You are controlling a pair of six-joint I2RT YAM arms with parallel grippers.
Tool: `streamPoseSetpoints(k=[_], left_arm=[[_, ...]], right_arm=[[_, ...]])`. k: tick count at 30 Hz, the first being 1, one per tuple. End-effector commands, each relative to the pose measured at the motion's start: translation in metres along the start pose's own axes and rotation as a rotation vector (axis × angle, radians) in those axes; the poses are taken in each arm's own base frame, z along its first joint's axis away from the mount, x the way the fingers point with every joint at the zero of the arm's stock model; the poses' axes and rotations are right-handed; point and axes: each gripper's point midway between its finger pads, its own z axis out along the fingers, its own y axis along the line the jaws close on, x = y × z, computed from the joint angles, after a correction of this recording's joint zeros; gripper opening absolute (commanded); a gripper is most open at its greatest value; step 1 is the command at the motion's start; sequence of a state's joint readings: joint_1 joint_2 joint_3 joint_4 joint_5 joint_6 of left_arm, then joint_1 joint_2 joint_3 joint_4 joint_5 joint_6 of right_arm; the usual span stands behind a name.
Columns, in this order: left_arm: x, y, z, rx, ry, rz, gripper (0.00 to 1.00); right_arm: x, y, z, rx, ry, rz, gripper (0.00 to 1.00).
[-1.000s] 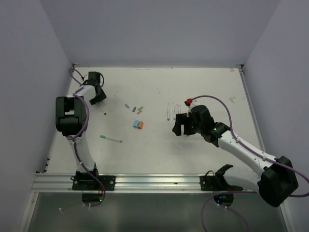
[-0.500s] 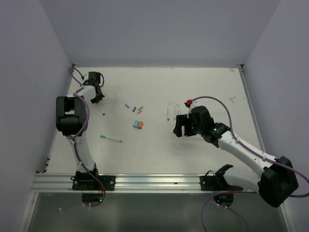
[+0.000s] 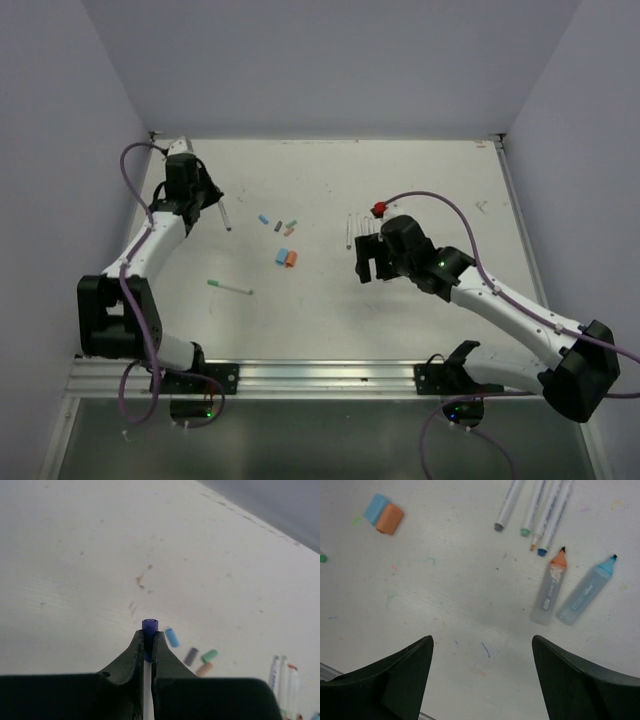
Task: Open the pen caps
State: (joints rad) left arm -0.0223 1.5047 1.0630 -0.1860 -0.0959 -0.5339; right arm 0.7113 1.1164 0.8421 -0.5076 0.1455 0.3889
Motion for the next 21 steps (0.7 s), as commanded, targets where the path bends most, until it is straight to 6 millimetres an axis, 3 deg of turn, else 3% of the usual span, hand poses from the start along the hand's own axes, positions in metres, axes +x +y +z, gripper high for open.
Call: streamPoseSetpoints(k=[1, 2, 5, 6, 9, 11, 12, 15, 21], left_arm=[[-0.003, -0.070, -0.042, 0.289, -0.057, -0.008, 0.00], [0.006, -0.076, -0.047, 0.323, -0.051, -0.003, 0.00], [0.022, -0.112, -0.075, 0.467, -0.038, 0.008, 0.00], [0.038, -0.113, -0.079, 0.493, -0.004, 0.005, 0.00], [0.058, -0.128, -0.101, 0.603, 0.037, -0.036, 0.00], [0.065, -0.134, -0.109, 0.650, 0.040, -0.047, 0.00], [0.067, -0.138, -0.117, 0.684, 0.048, -0.059, 0.00], [0.076, -0.140, -0.128, 0.734, 0.065, -0.091, 0.00], [0.098, -0.140, -0.139, 0.805, 0.139, -0.149, 0.00]], right_arm=[[-0.023, 0.024, -0.007, -0.012, -0.025, -0.019, 0.87], [-0.023, 0.032, -0.005, -0.038, -0.017, -0.018, 0.99], [-0.034, 0.066, -0.005, -0.162, -0.056, -0.004, 0.99], [-0.046, 0.083, -0.006, -0.226, -0.115, 0.004, 0.99], [-0.056, 0.117, -0.004, -0.387, -0.152, 0.027, 0.99], [-0.054, 0.134, 0.002, -0.451, -0.137, 0.057, 0.99], [-0.063, 0.143, 0.003, -0.485, -0.169, 0.076, 0.99], [-0.069, 0.169, 0.010, -0.588, -0.191, 0.115, 0.88], [-0.071, 0.206, 0.028, -0.676, -0.236, 0.130, 0.78]])
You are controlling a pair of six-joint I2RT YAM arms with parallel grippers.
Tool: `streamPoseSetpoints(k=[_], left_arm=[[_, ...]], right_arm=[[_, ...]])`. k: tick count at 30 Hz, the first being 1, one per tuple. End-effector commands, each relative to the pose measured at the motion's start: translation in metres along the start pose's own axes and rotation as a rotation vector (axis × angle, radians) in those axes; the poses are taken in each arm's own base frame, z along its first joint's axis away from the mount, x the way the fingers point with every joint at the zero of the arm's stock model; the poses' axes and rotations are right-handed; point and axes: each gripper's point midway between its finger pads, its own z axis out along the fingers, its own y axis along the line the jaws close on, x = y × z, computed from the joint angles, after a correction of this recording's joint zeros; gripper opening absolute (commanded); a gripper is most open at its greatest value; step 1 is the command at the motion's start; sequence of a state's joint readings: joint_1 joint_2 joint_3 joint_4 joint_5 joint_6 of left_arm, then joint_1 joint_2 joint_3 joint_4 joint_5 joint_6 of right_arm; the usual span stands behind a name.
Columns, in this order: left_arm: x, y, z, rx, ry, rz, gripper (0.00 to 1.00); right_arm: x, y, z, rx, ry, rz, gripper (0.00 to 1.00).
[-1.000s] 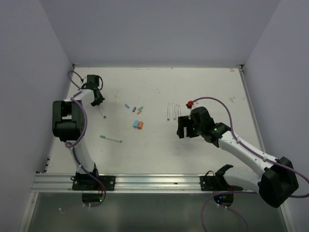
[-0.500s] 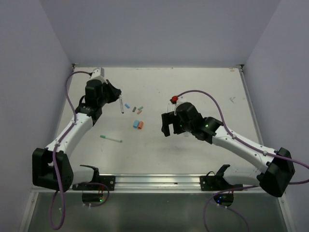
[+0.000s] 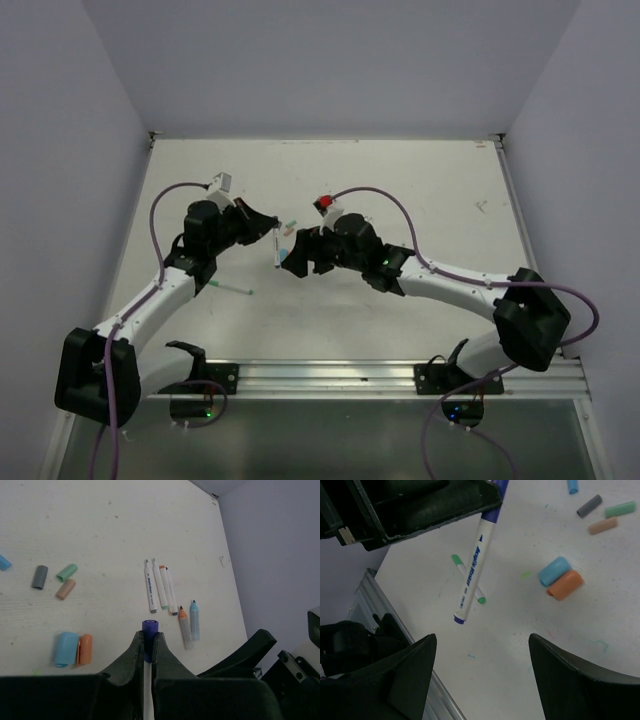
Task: Open the pen caps
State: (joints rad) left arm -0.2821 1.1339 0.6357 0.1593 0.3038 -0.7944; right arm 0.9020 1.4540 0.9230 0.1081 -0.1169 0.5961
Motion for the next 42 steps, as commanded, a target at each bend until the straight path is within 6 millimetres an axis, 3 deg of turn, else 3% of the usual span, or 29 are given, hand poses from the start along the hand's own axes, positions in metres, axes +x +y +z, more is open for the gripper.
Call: streamPoseSetpoints(k=[1, 6, 13, 15, 18, 19, 22, 26, 33, 36, 42], left_arm=[[0.002, -0.029, -0.008, 0.143, -0.004, -0.046, 0.00], [0.013, -0.025, -0.014, 0.149, 0.009, -0.067, 0.00], [0.017, -0.027, -0.019, 0.164, 0.015, -0.106, 0.00], [0.018, -0.029, -0.021, 0.171, 0.016, -0.111, 0.00], [0.020, -0.025, -0.023, 0.159, 0.012, -0.116, 0.00], [0.020, -0.025, -0.024, 0.157, 0.009, -0.113, 0.00], [0.022, -0.022, -0.024, 0.152, 0.008, -0.098, 0.00], [0.028, -0.019, -0.023, 0.160, 0.029, -0.076, 0.00], [0.039, -0.013, -0.021, 0.159, 0.066, -0.046, 0.46], [0.040, -0.012, -0.022, 0.158, 0.067, -0.030, 0.48], [0.040, -0.007, -0.024, 0.129, 0.069, -0.014, 0.32]], right_arm=[[-0.022, 0.036, 0.012, -0.144, -0.119, 0.013, 0.77], [-0.020, 0.047, 0.025, -0.176, -0.154, -0.005, 0.75], [-0.010, 0.034, 0.043, -0.143, -0.168, 0.053, 0.71], [-0.001, 0.032, 0.051, -0.148, -0.154, 0.062, 0.65], [0.009, 0.025, 0.058, -0.118, -0.139, 0.079, 0.40], [0.011, 0.022, 0.060, -0.110, -0.130, 0.082, 0.21], [0.017, 0.021, 0.061, -0.118, -0.117, 0.080, 0.00], [0.024, 0.025, 0.064, -0.134, -0.070, 0.055, 0.00], [0.025, 0.037, 0.057, -0.180, -0.030, 0.043, 0.00], [0.028, 0.039, 0.056, -0.192, -0.015, 0.043, 0.00], [0.034, 0.038, 0.056, -0.204, -0.002, 0.055, 0.00]])
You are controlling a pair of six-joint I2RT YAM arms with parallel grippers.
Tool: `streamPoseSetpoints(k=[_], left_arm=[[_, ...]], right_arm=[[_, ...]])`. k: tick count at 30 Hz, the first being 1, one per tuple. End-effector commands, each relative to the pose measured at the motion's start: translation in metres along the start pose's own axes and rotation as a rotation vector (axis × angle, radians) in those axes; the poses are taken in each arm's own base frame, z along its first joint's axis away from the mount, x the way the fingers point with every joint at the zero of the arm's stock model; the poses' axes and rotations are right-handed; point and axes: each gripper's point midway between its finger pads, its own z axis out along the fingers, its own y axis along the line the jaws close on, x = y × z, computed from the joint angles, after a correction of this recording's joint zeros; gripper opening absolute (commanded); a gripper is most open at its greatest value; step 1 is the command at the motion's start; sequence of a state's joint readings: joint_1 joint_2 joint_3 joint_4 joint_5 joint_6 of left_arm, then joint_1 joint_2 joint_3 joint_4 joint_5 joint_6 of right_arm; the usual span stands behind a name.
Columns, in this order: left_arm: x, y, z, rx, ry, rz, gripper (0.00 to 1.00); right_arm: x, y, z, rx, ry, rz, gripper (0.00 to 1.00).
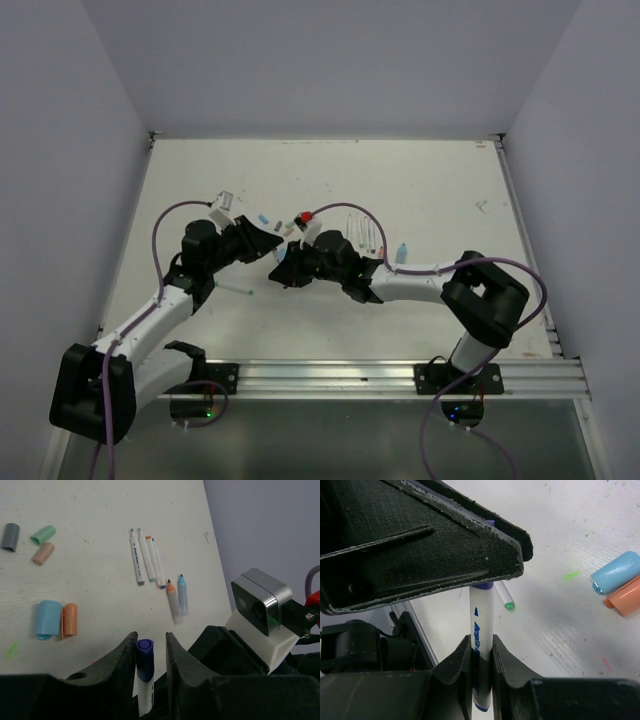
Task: Open the pen caps
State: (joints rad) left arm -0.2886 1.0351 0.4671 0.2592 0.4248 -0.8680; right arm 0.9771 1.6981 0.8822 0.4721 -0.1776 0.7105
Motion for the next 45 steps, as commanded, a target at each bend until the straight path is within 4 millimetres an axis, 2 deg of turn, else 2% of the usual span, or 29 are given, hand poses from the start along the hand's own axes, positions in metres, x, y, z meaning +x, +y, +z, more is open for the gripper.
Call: streamPoseSetpoints(k=[1, 2, 3, 6, 8, 10, 11, 12, 13, 15, 16, 17, 18, 22, 24, 25, 26, 28, 30, 31, 33, 38, 43, 45], left_arm=[[-0.001, -0.005, -0.003, 0.016, 0.001, 0.052, 0.29], [-0.002, -0.005, -0.004, 0.016, -0.001, 0.057, 0.26], [-0.002, -0.005, -0.004, 0.014, -0.001, 0.057, 0.17], [-0.001, 0.000, -0.004, -0.025, 0.016, 0.063, 0.00], [-0.010, 0.004, -0.003, -0.074, -0.001, 0.076, 0.00], [-0.009, 0.011, -0.003, -0.121, 0.009, 0.062, 0.00], [-0.018, 0.012, -0.002, -0.151, -0.019, 0.047, 0.00], [-0.017, 0.017, -0.003, -0.188, -0.012, 0.022, 0.00], [-0.018, 0.024, -0.003, -0.239, -0.017, -0.021, 0.00], [-0.027, 0.018, -0.001, -0.243, -0.033, -0.050, 0.00], [-0.029, 0.017, 0.001, -0.247, -0.036, -0.066, 0.00], [-0.031, 0.015, 0.003, -0.245, -0.037, -0.083, 0.00], [-0.041, 0.005, 0.006, -0.230, -0.047, -0.074, 0.00], [-0.051, -0.002, 0.012, -0.224, -0.034, -0.043, 0.00], [-0.054, -0.005, 0.011, -0.217, -0.035, -0.001, 0.00], [-0.054, -0.008, 0.010, -0.191, -0.030, 0.023, 0.00], [-0.060, -0.016, 0.011, -0.147, -0.055, 0.045, 0.00], [-0.061, -0.024, 0.007, -0.079, -0.078, 0.071, 0.00], [-0.070, -0.036, 0.002, -0.019, -0.132, 0.110, 0.00], [-0.068, -0.033, 0.000, -0.015, -0.139, 0.120, 0.00], [-0.073, -0.039, -0.003, 0.010, -0.172, 0.144, 0.00], [-0.078, -0.026, -0.002, -0.039, -0.173, 0.163, 0.00], [-0.082, -0.023, -0.004, -0.008, -0.179, 0.122, 0.00], [-0.083, -0.024, -0.003, 0.014, -0.173, 0.108, 0.00]], right_arm=[[-0.009, 0.015, 0.001, -0.053, -0.020, -0.020, 0.00], [-0.008, 0.014, 0.000, -0.050, -0.021, -0.020, 0.00], [-0.008, 0.012, 0.000, -0.040, -0.023, -0.019, 0.00], [-0.010, 0.007, -0.001, -0.012, -0.030, -0.025, 0.00], [-0.009, -0.002, -0.002, 0.035, -0.024, -0.030, 0.00], [-0.015, -0.016, -0.005, 0.140, -0.055, -0.076, 0.00], [-0.012, -0.028, -0.009, 0.243, -0.026, -0.104, 0.00], [-0.013, -0.040, -0.014, 0.346, -0.024, -0.176, 0.00], [-0.011, -0.061, -0.029, 0.555, -0.048, -0.261, 0.00], [-0.026, -0.060, -0.038, 0.677, -0.095, -0.339, 0.00], [-0.022, -0.057, -0.041, 0.717, -0.098, -0.386, 0.00], [-0.035, -0.061, -0.052, 0.814, -0.142, -0.427, 0.00], [-0.035, -0.062, -0.055, 0.844, -0.139, -0.446, 0.00], [-0.033, -0.069, -0.062, 0.879, -0.108, -0.498, 0.00], [-0.024, -0.064, -0.056, 0.767, -0.066, -0.499, 0.00], [-0.025, -0.061, -0.055, 0.698, -0.082, -0.477, 0.00], [-0.010, -0.049, -0.045, 0.563, -0.014, -0.449, 0.00], [-0.008, -0.051, -0.040, 0.419, -0.010, -0.362, 0.00], [-0.005, -0.031, -0.039, 0.209, 0.015, -0.264, 0.00], [-0.003, -0.020, -0.039, 0.107, 0.011, -0.242, 0.00], [0.002, -0.004, -0.043, -0.038, 0.053, -0.177, 0.00], [0.003, 0.005, -0.047, -0.142, 0.073, -0.116, 0.00], [0.028, 0.009, -0.043, -0.235, 0.172, -0.084, 0.00], [0.031, 0.009, -0.041, -0.250, 0.178, -0.058, 0.00]])
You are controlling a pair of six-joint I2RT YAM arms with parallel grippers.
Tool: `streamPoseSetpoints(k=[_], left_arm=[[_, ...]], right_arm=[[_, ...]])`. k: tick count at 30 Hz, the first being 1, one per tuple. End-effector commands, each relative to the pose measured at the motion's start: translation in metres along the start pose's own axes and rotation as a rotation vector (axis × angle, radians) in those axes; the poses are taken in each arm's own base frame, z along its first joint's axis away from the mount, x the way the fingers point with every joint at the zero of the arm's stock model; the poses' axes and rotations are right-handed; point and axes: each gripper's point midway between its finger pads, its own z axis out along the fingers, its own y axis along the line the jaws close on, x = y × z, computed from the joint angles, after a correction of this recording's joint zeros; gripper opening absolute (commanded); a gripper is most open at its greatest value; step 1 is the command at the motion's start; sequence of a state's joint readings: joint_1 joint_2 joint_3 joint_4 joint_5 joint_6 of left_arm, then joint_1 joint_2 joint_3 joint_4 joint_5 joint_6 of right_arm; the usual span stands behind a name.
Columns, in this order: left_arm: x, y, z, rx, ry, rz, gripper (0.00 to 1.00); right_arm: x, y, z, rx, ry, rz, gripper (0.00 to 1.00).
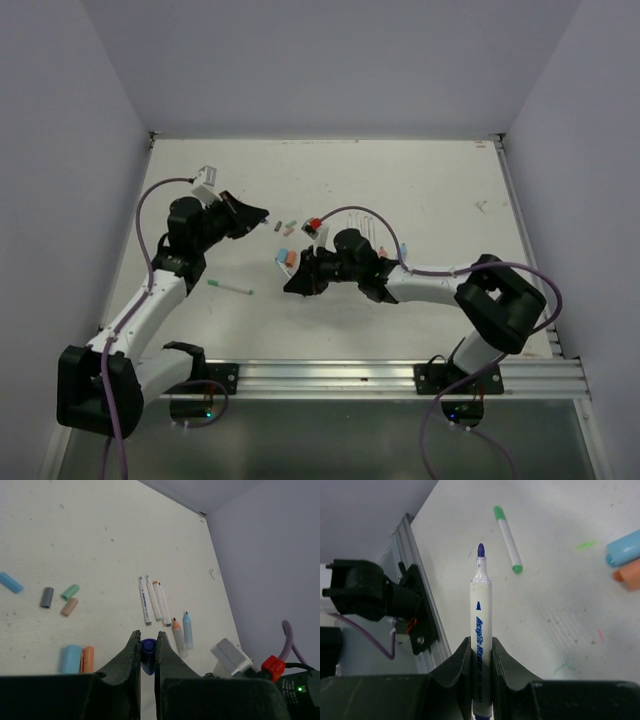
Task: Open the pen caps
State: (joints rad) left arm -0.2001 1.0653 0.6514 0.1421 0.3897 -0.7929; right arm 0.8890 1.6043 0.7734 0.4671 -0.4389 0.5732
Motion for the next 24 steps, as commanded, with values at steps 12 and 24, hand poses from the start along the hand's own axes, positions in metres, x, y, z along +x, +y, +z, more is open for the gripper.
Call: streamPoseSetpoints(k=[12, 24], left_arm=[[0.011, 0.061, 0.015, -0.215, 0.111, 0.066, 0.00], [0.058, 0.116, 0.042, -0.302, 0.269, 0.024, 0.00]], right_arm=[[-0.036, -0.128, -0.073, 0.713, -0.064, 0.076, 0.00], [-0.079, -0.249, -0.165, 1.096, -0.048, 0.190, 0.00]])
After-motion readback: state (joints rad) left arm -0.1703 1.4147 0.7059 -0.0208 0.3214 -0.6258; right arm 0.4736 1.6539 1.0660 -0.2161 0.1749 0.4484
